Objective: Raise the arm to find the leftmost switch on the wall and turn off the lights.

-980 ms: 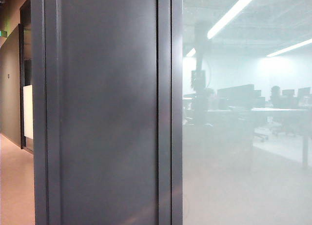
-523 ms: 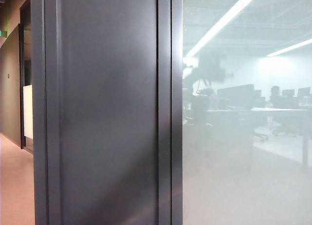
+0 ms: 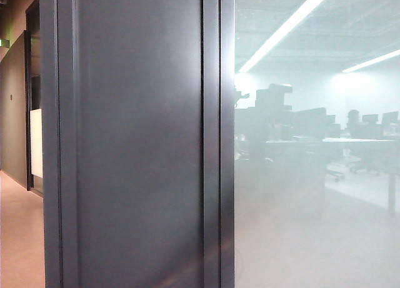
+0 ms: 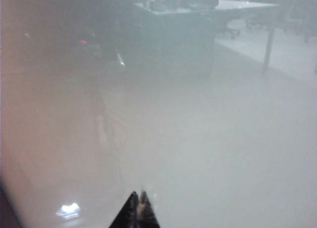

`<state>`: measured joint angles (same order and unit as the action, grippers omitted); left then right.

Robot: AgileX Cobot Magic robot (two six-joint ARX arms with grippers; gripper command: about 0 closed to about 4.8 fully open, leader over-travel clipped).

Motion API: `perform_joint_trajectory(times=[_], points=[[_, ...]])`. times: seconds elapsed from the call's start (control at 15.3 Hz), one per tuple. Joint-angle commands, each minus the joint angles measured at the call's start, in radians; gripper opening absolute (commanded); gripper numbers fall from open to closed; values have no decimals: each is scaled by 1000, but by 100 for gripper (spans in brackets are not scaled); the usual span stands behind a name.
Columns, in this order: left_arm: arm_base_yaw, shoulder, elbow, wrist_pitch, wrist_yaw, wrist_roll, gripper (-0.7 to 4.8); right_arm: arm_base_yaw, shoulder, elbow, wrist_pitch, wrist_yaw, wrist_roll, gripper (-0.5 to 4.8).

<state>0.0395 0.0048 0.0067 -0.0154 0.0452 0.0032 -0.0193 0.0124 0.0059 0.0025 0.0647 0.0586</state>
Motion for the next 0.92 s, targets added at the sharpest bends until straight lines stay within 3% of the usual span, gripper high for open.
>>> perform_joint_trajectory(times=[0.07, 0.92], points=[[0, -1, 2, 10, 3, 0, -5, 38, -10, 1, 24, 5, -4, -1], [0, -1, 2, 10, 3, 0, -5, 41, -10, 1, 25, 4, -3, -1]])
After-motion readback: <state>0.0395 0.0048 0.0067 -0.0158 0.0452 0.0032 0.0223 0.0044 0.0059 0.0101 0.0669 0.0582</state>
